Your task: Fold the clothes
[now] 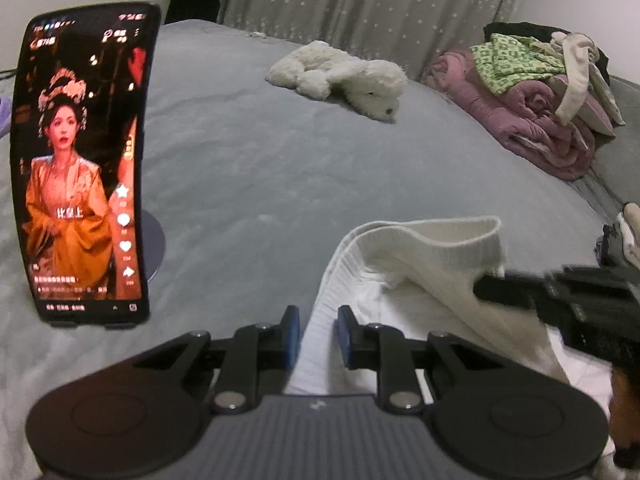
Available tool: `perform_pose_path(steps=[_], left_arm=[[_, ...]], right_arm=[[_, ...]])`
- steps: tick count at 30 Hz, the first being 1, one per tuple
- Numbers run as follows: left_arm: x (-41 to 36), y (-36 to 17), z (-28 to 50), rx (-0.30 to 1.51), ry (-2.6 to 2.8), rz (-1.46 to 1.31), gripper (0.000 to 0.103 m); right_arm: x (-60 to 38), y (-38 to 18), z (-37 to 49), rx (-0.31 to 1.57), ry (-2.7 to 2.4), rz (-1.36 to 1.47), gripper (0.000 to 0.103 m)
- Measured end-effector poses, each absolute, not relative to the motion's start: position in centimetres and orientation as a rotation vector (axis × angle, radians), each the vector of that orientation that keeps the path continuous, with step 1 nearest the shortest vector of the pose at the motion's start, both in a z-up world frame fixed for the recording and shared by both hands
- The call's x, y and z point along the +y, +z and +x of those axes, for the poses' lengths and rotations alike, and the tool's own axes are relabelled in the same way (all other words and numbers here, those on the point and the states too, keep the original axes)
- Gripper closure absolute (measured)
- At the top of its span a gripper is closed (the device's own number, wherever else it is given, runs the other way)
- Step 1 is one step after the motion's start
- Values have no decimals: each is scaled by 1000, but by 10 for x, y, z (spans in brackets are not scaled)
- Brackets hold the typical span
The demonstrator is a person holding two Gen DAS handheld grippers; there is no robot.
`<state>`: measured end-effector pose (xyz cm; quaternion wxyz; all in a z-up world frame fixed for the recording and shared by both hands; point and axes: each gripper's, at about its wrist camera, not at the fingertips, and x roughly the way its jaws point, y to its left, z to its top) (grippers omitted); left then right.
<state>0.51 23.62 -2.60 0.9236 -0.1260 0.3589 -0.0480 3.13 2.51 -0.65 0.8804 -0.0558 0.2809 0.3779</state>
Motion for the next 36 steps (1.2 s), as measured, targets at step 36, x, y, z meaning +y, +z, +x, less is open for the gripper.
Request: perform_pose_path(steps=[36], left_arm=[[212,-17,-39,807,-279,-638,48]], right_arm=[[-21,-11,-24,760,669,8,64]])
